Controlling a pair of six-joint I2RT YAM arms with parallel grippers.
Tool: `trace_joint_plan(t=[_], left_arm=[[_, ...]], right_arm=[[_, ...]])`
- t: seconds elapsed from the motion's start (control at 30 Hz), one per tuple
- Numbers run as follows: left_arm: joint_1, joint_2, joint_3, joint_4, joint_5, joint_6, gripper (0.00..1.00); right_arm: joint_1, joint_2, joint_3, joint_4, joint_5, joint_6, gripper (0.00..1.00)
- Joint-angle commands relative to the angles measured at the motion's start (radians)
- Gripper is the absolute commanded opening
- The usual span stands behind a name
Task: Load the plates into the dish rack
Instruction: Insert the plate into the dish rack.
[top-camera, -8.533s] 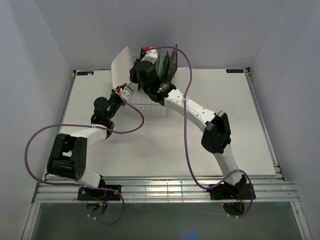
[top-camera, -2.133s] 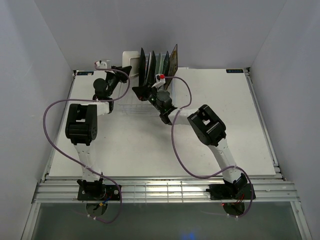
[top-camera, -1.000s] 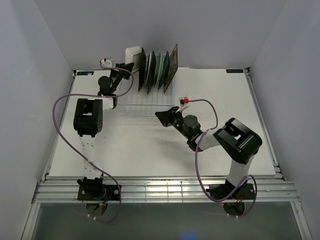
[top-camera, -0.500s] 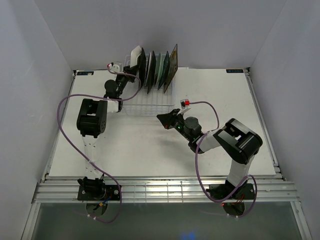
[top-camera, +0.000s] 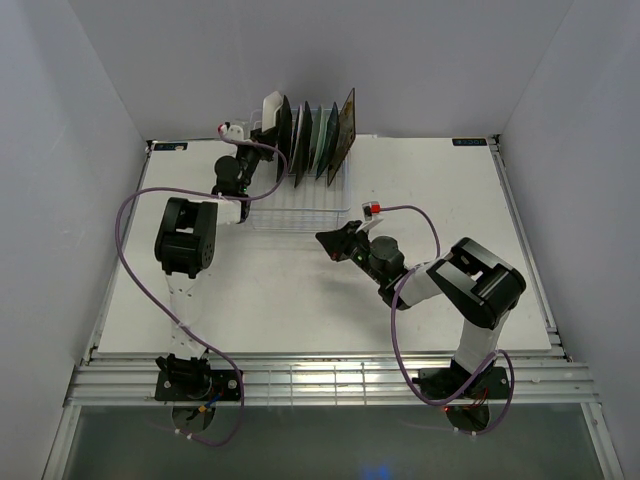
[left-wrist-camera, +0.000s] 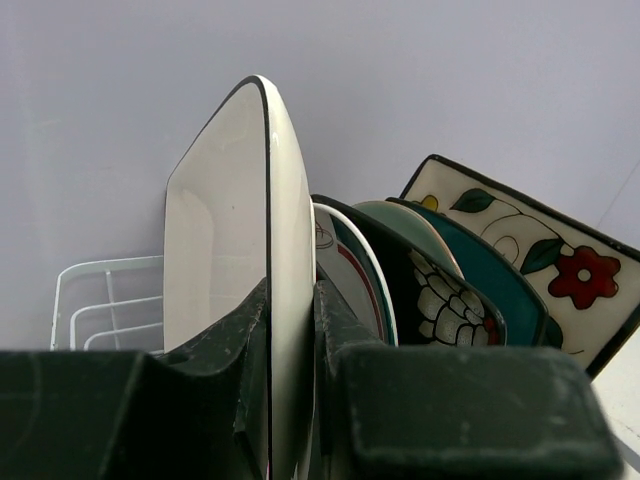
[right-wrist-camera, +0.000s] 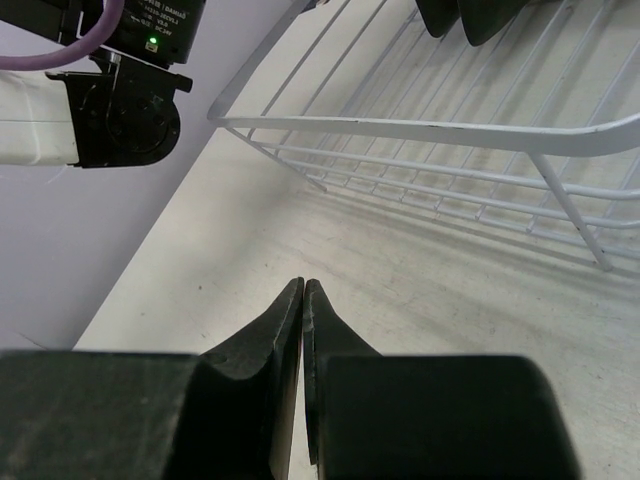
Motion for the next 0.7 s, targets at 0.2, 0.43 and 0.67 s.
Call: trace_joint_plan(t=[0.2, 0.43, 0.67], left_arm=[[-0.026, -0.206, 0.04, 0.051, -0.117, -0.047, 0.0], [-0.025, -0.211, -0.118, 0.265, -0.095, -0.057, 0.0], [0.001, -0.094, -0.161, 0.396, -0.051, -0.129, 0.0]], right_arm=[[0.005, -0.026, -0.017, 0.261, 0.015, 0.005, 0.08], [0.005, -0.037, -0.03, 0.272, 0.012, 0.011, 0.08], [0.005, -0.049, -0.052, 0.286, 0.006, 0.017, 0.08]])
